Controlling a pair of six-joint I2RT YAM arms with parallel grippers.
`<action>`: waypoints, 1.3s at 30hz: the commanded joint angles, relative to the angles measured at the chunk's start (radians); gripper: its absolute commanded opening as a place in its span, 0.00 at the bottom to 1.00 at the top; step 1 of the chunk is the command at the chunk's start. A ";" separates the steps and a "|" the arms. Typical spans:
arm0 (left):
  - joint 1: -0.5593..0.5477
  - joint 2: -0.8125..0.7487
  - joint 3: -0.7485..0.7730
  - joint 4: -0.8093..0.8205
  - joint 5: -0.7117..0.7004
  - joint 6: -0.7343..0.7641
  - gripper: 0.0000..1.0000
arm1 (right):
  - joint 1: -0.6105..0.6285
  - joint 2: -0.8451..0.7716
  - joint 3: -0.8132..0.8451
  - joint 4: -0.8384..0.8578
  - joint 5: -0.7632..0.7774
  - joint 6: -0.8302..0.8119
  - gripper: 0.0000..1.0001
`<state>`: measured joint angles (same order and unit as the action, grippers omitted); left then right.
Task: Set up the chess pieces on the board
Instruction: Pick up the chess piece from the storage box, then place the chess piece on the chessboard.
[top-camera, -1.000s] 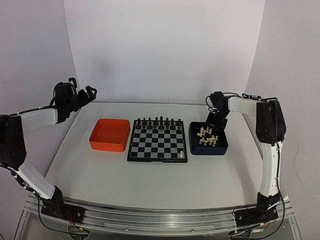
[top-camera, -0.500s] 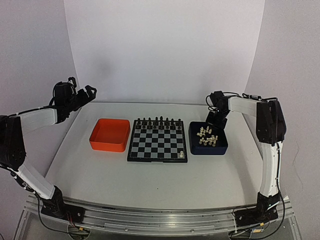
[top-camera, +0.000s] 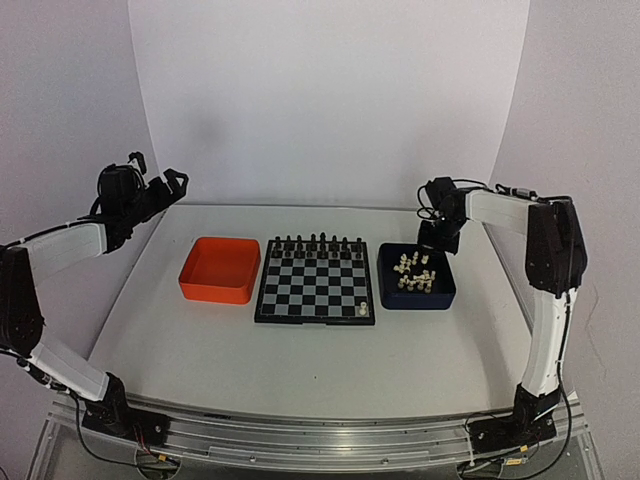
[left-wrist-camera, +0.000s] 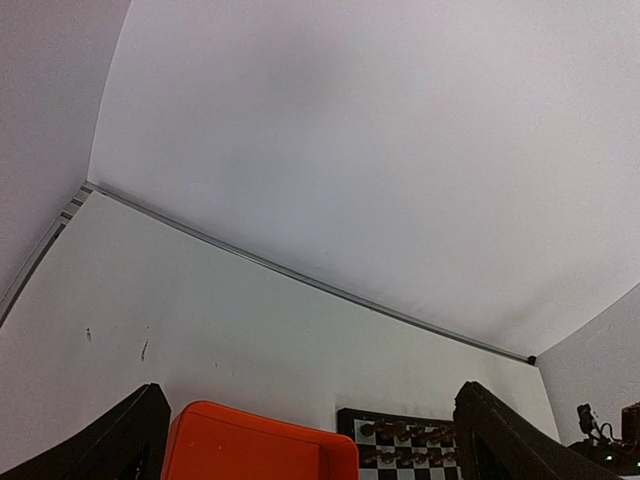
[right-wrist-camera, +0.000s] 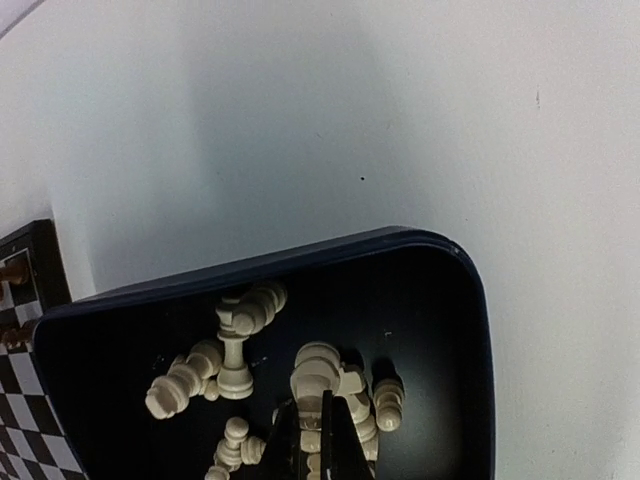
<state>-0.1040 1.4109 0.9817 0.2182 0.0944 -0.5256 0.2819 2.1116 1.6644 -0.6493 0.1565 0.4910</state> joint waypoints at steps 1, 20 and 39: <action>-0.003 -0.056 -0.021 0.024 0.010 -0.012 1.00 | 0.012 -0.182 -0.039 -0.004 0.009 -0.104 0.00; -0.003 -0.038 -0.019 0.012 0.074 -0.008 1.00 | 0.422 -0.148 0.126 -0.196 -0.097 -0.025 0.00; -0.005 -0.023 0.008 -0.077 0.154 0.070 1.00 | 0.538 -0.014 0.119 -0.232 -0.018 0.056 0.00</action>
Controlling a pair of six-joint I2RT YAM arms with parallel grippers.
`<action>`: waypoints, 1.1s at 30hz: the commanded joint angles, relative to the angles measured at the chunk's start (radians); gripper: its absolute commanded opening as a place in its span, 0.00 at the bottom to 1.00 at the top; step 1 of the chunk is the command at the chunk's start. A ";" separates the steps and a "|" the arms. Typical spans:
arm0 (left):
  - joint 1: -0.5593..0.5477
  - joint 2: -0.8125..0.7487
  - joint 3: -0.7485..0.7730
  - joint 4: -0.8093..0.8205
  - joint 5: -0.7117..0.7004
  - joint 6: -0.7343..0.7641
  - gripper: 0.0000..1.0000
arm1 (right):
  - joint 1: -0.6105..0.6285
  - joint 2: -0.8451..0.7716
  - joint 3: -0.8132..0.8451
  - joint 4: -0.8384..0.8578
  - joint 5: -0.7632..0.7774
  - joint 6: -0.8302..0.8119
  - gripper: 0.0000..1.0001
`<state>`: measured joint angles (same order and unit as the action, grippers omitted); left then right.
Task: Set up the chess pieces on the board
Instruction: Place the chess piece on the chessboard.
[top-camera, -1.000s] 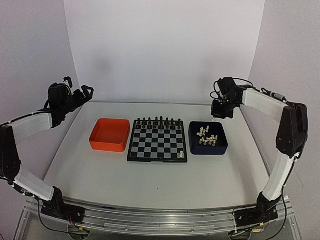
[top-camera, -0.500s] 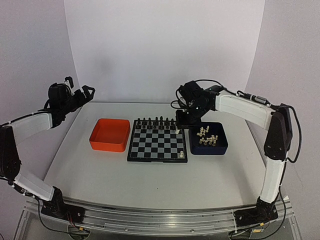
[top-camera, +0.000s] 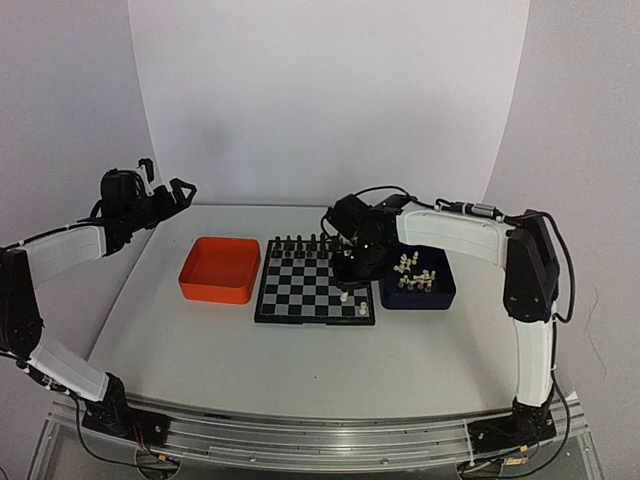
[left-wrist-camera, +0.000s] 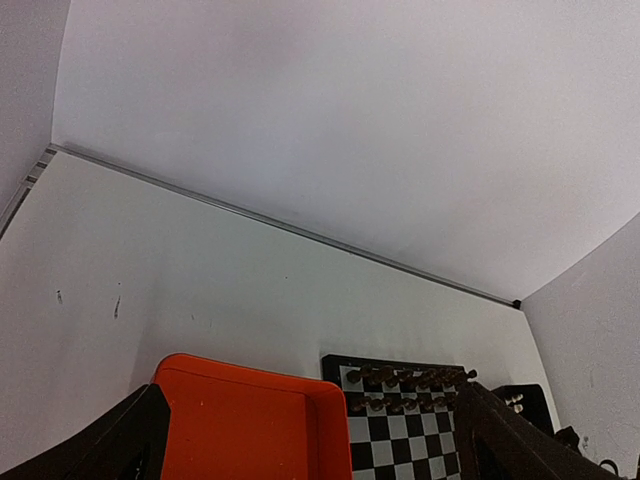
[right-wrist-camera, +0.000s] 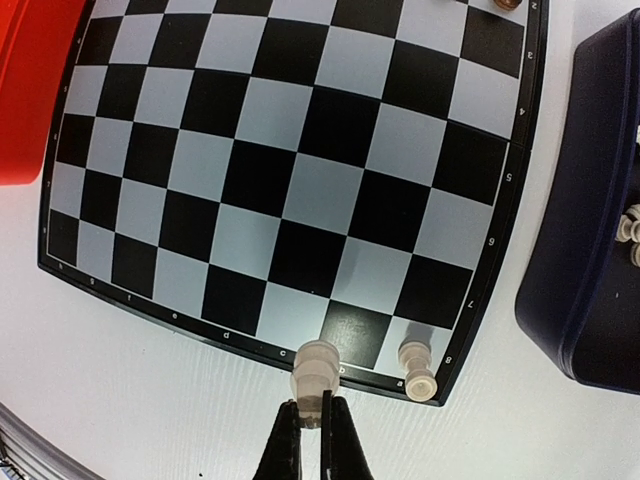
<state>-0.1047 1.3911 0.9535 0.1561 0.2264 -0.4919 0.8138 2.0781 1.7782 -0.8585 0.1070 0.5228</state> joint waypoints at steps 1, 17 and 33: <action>-0.004 -0.004 0.036 -0.020 0.022 0.038 1.00 | 0.006 0.024 0.006 -0.025 0.031 0.026 0.00; -0.005 0.004 0.046 -0.026 0.021 0.053 1.00 | 0.008 0.060 0.002 -0.030 0.043 0.061 0.00; -0.006 0.004 0.042 -0.029 0.029 0.049 1.00 | 0.015 0.059 -0.030 -0.027 0.042 0.088 0.00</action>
<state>-0.1059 1.3956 0.9554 0.1276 0.2417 -0.4458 0.8192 2.1376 1.7608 -0.8707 0.1356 0.5914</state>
